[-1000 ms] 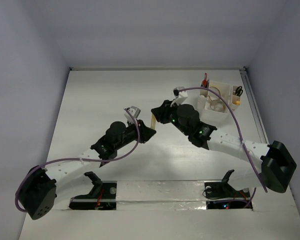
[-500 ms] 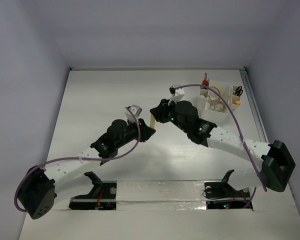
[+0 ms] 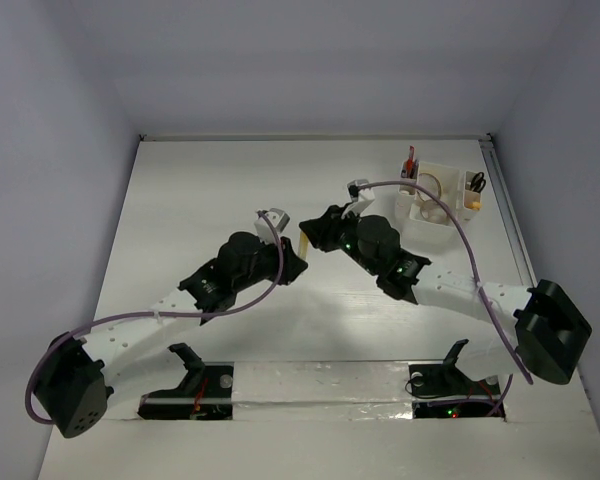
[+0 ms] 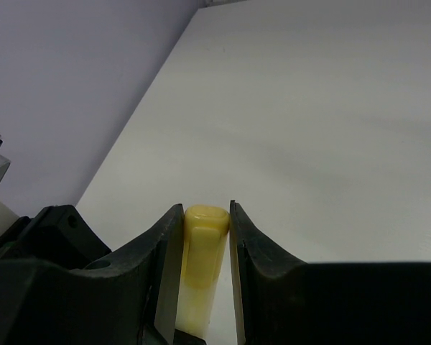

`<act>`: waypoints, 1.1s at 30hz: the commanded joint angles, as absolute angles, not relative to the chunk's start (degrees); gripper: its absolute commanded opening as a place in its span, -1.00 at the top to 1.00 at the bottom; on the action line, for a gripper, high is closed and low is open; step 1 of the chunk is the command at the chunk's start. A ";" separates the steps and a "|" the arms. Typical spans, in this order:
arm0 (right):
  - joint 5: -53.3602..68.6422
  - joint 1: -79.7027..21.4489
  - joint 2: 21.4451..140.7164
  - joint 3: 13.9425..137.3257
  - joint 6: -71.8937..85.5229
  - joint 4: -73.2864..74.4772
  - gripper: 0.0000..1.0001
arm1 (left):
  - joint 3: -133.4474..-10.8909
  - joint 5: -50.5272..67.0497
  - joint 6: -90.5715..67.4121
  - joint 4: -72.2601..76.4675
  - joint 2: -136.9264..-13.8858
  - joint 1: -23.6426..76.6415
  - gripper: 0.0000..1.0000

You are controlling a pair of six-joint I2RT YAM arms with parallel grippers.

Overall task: Sort the stationery into containers
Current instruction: Close the pen cap on the pen.

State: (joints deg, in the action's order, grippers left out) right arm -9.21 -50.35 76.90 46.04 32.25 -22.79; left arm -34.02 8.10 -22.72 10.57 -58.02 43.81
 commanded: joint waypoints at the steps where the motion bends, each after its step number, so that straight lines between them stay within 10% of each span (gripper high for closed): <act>1: 1.49 -56.07 78.84 40.18 34.01 -11.69 1.00 | -44.47 1.76 -19.07 31.20 -54.05 42.98 1.00; 23: -11.85 -55.39 73.66 41.30 36.30 -10.37 1.00 | -41.67 9.92 -23.02 28.92 -55.82 42.98 1.00; 33: -18.43 -36.77 73.30 57.63 29.37 -7.92 1.00 | -28.05 14.50 -26.02 19.43 -45.01 44.21 0.21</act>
